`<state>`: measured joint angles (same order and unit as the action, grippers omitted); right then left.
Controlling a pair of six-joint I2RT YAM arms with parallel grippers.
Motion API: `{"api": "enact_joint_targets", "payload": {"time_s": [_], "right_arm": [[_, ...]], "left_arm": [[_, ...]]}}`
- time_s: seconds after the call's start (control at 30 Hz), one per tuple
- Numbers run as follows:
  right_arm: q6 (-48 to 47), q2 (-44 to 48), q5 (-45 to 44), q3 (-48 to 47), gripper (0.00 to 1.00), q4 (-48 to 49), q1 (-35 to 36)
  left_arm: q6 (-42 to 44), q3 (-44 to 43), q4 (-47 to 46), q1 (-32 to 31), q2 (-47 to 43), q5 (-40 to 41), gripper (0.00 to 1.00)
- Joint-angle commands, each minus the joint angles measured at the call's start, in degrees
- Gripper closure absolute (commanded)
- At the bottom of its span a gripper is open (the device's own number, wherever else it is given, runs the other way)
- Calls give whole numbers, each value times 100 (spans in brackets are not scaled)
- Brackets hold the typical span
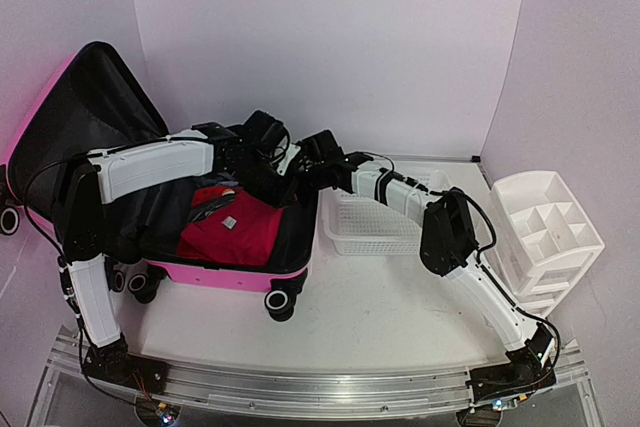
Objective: Open, take out, and arrange the luggage
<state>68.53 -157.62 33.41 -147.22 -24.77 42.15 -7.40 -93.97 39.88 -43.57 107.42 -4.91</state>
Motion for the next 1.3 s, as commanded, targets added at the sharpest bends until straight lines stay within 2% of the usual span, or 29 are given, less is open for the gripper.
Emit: {"api": "enact_joint_targets", "payload": {"time_s": [0.0, 0.2, 0.37, 0.7, 1.03, 1.27], "right_arm": [[-366, 39, -77, -301, 100, 315, 5], [-952, 403, -71, -164, 100, 331, 12], [-1322, 841, -114, 38, 100, 312, 63], [-1829, 1814, -885, 754, 100, -420, 92], [-2143, 3198, -2561, 2881, 100, -501, -121], [-2370, 3775, -3212, 3947, 100, -133, -385]], "left_arm": [[31, 78, -265, -64, -547, -236, 92], [114, 528, -378, -48, -1188, -322, 58], [136, 981, -441, 25, -1960, -311, 44], [11, 1557, -452, 173, -2890, 1, 42], [-72, 1637, -469, 182, -2893, -77, 42], [-147, 1623, -506, 182, -2845, -158, 43]]}}
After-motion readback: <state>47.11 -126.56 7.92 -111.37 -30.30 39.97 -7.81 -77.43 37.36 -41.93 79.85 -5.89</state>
